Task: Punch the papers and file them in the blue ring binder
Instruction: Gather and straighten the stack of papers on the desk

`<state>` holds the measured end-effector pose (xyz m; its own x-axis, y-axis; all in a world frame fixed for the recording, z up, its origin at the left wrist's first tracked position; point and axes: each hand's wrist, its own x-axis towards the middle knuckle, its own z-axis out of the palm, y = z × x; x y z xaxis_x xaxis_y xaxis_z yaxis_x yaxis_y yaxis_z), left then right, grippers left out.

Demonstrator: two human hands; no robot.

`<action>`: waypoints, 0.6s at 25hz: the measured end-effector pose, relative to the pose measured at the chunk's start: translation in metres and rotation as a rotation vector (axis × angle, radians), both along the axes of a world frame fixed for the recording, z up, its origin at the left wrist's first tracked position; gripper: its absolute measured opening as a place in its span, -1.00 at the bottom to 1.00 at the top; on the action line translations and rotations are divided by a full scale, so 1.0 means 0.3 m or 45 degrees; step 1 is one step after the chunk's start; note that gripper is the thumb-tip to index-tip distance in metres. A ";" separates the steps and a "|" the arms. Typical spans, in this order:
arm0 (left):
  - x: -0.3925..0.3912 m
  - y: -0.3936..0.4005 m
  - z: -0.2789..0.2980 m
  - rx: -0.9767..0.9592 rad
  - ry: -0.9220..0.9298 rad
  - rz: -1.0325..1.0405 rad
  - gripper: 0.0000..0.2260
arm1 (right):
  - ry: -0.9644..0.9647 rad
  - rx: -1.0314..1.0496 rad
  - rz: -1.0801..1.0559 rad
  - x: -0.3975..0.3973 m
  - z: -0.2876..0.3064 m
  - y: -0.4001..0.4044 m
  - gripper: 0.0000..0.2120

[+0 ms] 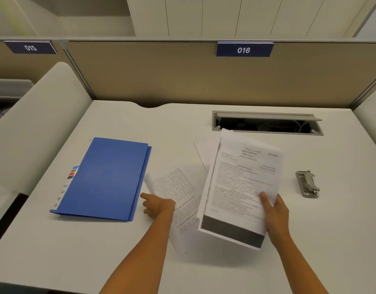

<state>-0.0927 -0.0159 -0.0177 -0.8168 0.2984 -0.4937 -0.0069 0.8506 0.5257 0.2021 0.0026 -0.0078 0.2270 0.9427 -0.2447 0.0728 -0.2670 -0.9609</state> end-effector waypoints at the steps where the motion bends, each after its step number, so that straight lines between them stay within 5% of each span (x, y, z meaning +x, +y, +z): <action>1: -0.001 -0.002 0.002 0.021 -0.032 0.008 -0.31 | 0.057 -0.052 -0.002 0.014 0.000 0.008 -0.66; 5: -0.017 -0.027 0.006 0.147 -0.243 -0.029 -0.61 | 0.395 -0.176 0.083 0.017 0.014 0.013 -0.63; 9: 0.001 -0.046 0.026 0.417 -0.210 -0.185 -0.91 | 0.612 -0.284 0.248 -0.027 0.030 -0.001 -0.61; 12: 0.013 -0.014 0.088 0.632 -0.292 -0.353 -0.90 | 0.664 -0.313 0.286 -0.071 0.047 0.010 -0.62; 15: 0.010 0.040 0.155 0.700 -0.684 -0.459 -0.86 | 0.647 -0.240 0.278 -0.112 0.068 0.037 -0.65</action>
<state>-0.0896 -0.0040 0.0288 -0.3216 0.8068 -0.4957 -0.1513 0.4730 0.8680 0.1685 0.0137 0.0125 -0.1574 0.8840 -0.4402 -0.3120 -0.4675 -0.8271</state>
